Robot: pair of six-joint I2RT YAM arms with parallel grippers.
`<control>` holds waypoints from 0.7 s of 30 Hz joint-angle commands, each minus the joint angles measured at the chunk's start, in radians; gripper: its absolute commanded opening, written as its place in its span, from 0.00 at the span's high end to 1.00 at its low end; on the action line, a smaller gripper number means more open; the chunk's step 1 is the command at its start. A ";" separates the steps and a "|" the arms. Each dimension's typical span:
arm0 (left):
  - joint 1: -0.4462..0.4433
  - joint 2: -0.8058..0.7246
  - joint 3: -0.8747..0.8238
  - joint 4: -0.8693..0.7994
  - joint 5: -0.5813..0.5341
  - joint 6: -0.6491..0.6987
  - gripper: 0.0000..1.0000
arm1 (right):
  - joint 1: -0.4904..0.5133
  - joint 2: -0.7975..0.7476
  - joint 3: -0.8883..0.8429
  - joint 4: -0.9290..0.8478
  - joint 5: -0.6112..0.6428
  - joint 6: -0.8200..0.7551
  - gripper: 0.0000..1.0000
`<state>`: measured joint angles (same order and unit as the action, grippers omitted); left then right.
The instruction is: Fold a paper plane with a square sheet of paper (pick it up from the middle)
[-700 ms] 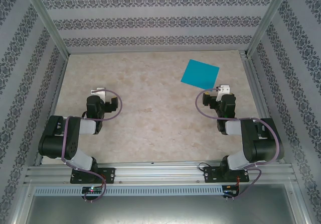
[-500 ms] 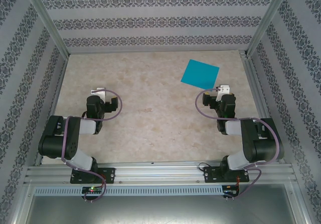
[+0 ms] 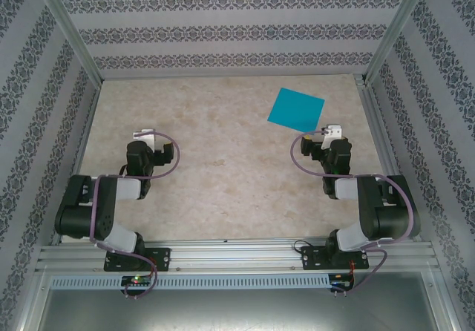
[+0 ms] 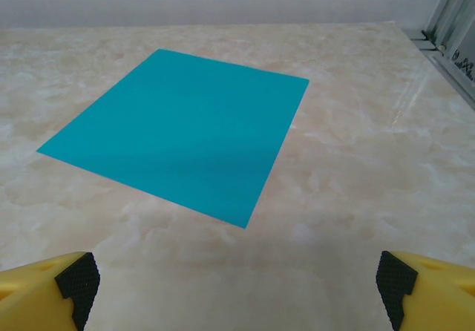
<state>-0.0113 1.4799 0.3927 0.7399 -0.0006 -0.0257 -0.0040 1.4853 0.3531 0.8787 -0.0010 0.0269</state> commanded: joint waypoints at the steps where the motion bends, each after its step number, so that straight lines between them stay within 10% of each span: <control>1: 0.016 -0.128 0.022 -0.122 -0.010 -0.005 0.00 | 0.007 -0.031 -0.029 0.058 0.003 0.010 0.02; 6: 0.017 -0.300 0.029 -0.268 -0.063 -0.111 0.00 | 0.013 -0.197 0.091 -0.314 0.013 0.041 0.02; 12: 0.017 -0.363 0.296 -0.814 -0.167 -0.385 0.00 | 0.003 -0.296 0.398 -0.882 -0.058 0.404 0.02; 15: 0.020 -0.333 0.346 -0.854 -0.034 -0.442 0.00 | 0.006 -0.214 0.484 -0.899 -0.326 0.476 0.02; 21: 0.015 -0.234 0.367 -0.755 0.291 -0.546 0.00 | 0.045 0.104 0.778 -1.105 -0.388 0.650 0.04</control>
<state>-0.0044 1.2022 0.7486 0.0277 0.1089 -0.4629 0.0265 1.4597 1.0290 -0.0227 -0.2913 0.5446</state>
